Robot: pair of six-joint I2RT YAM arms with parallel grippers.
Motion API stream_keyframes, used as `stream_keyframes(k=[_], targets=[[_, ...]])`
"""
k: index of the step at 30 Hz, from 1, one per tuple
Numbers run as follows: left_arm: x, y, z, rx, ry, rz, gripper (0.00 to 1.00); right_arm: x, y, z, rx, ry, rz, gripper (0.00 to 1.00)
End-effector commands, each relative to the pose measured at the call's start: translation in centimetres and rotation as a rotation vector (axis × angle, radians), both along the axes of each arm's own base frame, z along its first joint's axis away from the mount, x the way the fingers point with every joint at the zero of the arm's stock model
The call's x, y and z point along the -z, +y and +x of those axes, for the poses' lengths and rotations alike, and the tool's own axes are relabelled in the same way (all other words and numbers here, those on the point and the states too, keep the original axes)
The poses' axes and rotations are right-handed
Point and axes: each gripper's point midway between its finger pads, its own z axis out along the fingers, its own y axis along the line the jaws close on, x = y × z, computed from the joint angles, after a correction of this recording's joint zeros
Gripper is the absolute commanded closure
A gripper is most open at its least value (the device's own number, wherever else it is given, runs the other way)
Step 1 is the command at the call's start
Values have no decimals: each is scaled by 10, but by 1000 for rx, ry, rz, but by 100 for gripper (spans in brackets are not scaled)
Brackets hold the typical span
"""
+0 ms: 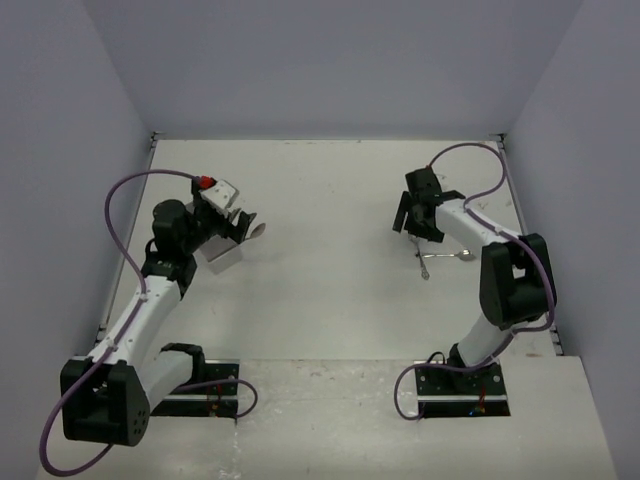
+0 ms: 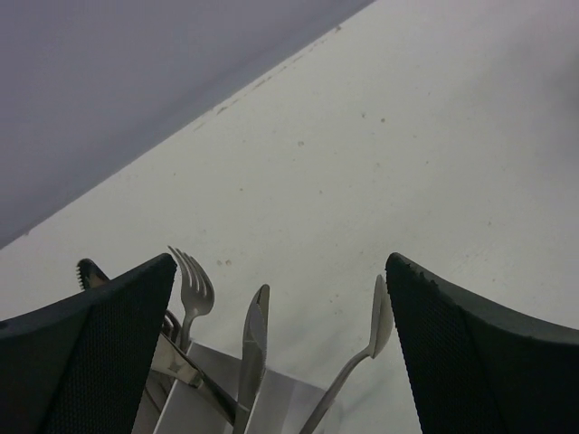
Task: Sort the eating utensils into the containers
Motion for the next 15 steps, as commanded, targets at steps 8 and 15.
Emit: stream_keyframes(k=[8, 15], targets=[[-77, 1, -13, -27, -142, -122, 0, 15, -14, 5, -21, 131, -13, 33], [-86, 0, -22, -7, -207, -104, 0, 21, -9, -6, -186, 310, 26, 32]])
